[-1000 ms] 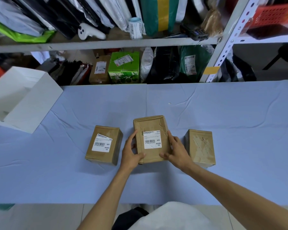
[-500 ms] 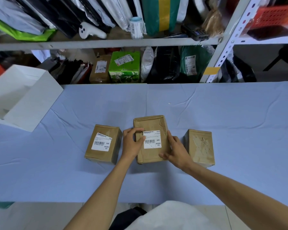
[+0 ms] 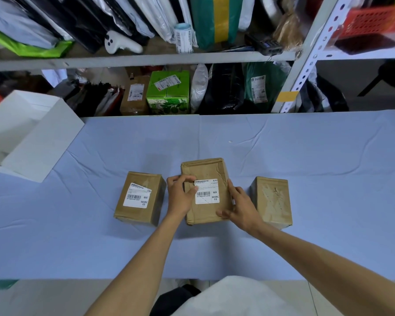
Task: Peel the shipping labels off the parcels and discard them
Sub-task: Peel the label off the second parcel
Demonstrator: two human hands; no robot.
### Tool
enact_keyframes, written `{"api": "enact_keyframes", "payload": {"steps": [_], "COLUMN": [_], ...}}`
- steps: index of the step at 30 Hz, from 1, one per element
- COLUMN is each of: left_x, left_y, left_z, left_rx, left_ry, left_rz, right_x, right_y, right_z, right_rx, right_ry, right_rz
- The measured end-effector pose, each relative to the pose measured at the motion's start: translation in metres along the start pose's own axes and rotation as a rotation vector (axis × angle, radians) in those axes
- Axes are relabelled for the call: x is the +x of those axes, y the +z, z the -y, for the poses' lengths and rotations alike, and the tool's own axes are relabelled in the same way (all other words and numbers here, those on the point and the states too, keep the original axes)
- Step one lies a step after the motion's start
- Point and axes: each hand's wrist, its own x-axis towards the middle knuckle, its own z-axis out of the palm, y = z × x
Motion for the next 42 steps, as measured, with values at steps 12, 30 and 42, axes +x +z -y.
{"api": "enact_keyframes", "payload": {"steps": [12, 30, 42], "left_x": [0.003, -0.004, -0.001], "left_y": [0.006, 0.014, 0.007], "left_z": [-0.005, -0.008, -0.01], "left_rx": [0.009, 0.033, 0.021], "left_ry": [0.002, -0.066, -0.049], "left_rz": [-0.076, -0.042, 0.062], "right_x": [-0.001, -0.005, -0.004], "right_y": [0.002, 0.003, 0.001], "right_z": [-0.003, -0.005, -0.005], "right_rx": [-0.032, -0.131, -0.1], "right_ry": [0.0, 0.005, 0.011], "right_rz": [0.003, 0.0, 0.006]}}
